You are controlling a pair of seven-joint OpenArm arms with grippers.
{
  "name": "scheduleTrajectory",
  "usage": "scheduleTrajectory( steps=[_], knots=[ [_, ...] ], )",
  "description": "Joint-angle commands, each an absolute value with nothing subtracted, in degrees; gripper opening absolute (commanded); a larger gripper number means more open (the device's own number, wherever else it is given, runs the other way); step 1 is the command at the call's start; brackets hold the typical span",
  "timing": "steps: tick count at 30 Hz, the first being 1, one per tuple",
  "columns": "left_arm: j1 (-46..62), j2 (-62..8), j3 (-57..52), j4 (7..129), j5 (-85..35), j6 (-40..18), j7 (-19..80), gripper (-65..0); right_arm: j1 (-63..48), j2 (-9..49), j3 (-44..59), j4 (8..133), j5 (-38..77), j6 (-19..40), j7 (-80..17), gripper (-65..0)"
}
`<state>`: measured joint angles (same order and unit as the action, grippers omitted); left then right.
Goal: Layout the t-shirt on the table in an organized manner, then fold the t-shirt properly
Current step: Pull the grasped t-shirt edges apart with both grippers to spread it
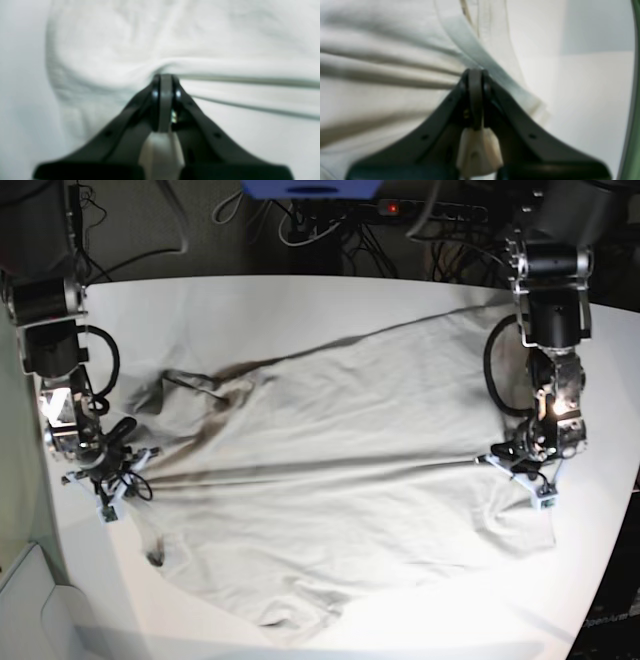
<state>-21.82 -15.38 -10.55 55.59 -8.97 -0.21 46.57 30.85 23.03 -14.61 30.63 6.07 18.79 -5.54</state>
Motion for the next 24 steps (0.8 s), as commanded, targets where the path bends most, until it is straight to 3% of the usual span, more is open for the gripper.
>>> scheduleTrajectory(
  steps=[1,9,18,24],
  knots=[
    [-23.9,-16.5,-10.8,56.7,-8.9,0.7,46.0,-64.8,28.4,24.1,-14.1,29.8,2.5,17.5,-14.7,-65.0],
    [-24.1,-18.1,-10.9,62.7,-9.4,0.3,46.9,-64.8,15.3,22.1,-3.8,52.9,2.9,17.7,-14.7,-65.0],
    [-10.9,-13.8,-10.9,84.4,-9.4,0.3,60.2,-64.8,5.6,16.6,5.5,81.0,2.4,17.7,-19.7,-65.0],
    [-0.4,-11.7,-10.9,89.5,-9.0,0.2,62.1,-64.8,2.1,16.5,8.1,91.3,2.9,17.7,-26.1,-65.0]
  ],
)
